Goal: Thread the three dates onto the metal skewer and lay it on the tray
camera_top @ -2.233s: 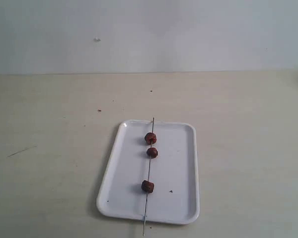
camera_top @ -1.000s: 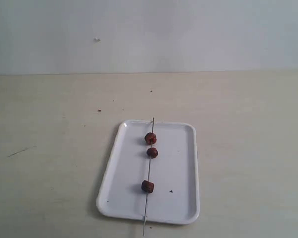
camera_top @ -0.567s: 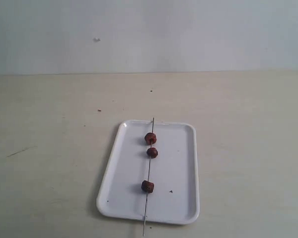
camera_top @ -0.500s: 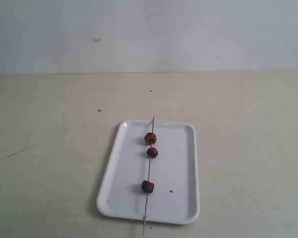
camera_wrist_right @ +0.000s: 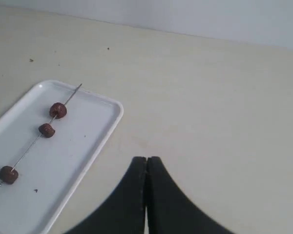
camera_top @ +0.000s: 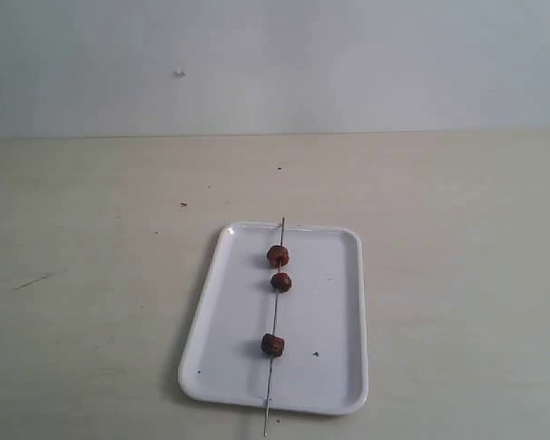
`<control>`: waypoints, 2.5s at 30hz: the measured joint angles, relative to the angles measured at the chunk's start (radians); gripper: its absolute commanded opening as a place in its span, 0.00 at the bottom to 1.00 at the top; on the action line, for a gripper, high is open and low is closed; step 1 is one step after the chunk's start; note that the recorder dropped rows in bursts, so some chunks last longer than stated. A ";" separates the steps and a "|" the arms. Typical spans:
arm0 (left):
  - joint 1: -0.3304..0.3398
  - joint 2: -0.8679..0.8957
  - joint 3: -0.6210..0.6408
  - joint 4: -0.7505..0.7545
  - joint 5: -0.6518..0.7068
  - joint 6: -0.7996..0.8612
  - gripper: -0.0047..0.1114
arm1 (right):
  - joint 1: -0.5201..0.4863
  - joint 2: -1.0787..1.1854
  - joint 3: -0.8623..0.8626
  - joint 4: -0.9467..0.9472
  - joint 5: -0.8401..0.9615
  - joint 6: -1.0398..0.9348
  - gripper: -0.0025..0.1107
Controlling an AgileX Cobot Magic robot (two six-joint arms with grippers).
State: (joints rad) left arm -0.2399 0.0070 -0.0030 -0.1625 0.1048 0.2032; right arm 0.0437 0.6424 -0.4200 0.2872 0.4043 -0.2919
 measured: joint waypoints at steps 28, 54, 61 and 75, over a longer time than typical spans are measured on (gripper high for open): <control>0.000 0.000 0.000 0.000 0.000 0.000 0.04 | 0.000 -0.424 0.416 -0.133 -0.462 0.235 0.02; 0.000 0.000 0.000 0.000 0.000 0.000 0.04 | 0.000 -0.424 0.416 -0.140 -0.455 0.241 0.02; 0.000 0.000 0.000 0.000 0.000 0.001 0.04 | 0.000 -0.424 0.416 -0.140 -0.455 0.243 0.02; 0.000 0.000 0.000 0.000 0.000 0.001 0.04 | 0.000 -0.424 0.416 -0.137 -0.455 0.243 0.02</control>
State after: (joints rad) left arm -0.2399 0.0070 -0.0030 -0.1625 0.1048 0.2038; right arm 0.0437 0.2187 -0.0040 0.1499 -0.0507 -0.0490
